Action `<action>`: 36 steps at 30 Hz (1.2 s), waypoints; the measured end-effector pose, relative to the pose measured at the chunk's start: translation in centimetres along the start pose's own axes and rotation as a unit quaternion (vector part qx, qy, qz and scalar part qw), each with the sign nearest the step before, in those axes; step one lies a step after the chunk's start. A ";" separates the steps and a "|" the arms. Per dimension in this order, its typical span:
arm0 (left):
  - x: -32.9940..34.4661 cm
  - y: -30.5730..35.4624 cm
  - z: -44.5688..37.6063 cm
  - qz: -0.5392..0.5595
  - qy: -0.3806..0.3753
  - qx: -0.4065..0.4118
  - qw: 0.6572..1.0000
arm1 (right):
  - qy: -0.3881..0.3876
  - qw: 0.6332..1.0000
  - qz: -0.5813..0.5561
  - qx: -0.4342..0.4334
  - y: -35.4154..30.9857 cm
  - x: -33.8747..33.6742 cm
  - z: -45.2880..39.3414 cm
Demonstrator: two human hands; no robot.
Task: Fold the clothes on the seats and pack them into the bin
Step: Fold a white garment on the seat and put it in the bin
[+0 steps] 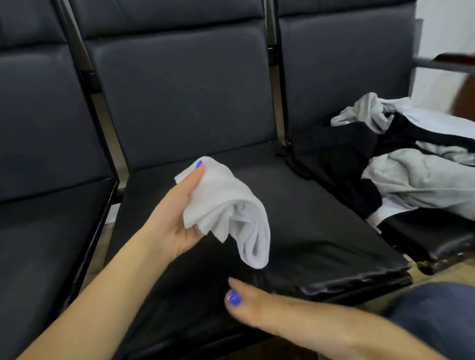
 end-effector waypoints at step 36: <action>8.6 -12.0 0.5 -0.280 -0.264 -0.019 0.923 | 0.458 0.743 -0.432 -0.226 12.9 -18.5 30.5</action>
Point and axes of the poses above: each hand's wrist, its own z-axis away from the middle knuckle, its own x-axis out of the palm, y = z × x, the point moved 7 cm from there along -z, towards the middle knuckle, and after that the axes turned 10 degrees about z, right-handed, at the moved point
